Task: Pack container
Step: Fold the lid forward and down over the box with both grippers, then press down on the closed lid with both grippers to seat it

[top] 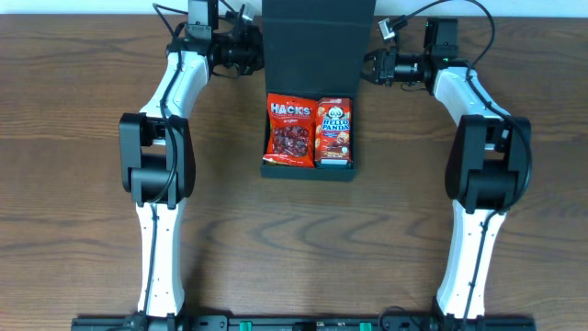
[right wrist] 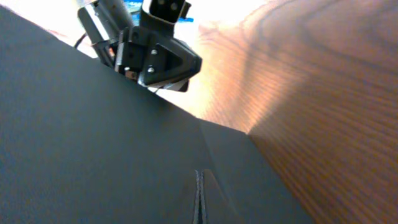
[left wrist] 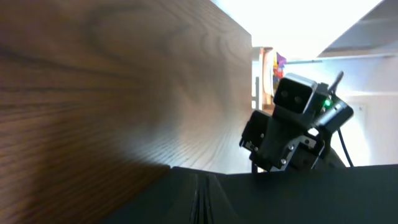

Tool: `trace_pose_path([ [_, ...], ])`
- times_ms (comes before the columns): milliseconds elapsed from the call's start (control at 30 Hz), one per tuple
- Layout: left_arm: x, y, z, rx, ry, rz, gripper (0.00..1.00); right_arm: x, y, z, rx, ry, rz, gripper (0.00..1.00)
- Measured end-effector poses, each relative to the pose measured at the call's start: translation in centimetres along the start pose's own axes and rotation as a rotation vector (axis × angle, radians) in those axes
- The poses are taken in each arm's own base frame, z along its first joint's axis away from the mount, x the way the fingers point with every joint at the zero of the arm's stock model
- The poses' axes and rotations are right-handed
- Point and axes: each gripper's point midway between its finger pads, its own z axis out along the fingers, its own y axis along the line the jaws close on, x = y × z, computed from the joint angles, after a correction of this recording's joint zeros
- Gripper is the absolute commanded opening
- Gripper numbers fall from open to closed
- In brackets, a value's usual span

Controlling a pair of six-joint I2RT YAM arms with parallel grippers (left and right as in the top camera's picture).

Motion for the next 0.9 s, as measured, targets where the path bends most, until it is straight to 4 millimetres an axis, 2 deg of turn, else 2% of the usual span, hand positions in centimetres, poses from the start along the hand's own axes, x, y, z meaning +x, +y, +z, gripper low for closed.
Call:
trace_pose_path([
  [200,1.3,-1.7,-0.1,0.103,0.074,0.069,0.06,0.6,1.7,-0.1,-0.096,0.036,0.000,0.01],
  [367,2.3,-2.9,-0.4,0.180,0.125,0.106,0.06,0.8,2.2,-0.1,-0.125,0.046,0.000,0.02],
  [800,2.3,-3.1,-0.9,0.202,0.132,0.119,0.06,0.8,2.3,-0.2,-0.134,0.050,0.000,0.02],
  [900,2.3,-3.0,-0.8,0.194,0.130,0.110,0.06,0.6,1.5,-0.1,-0.089,0.033,0.003,0.02],
])
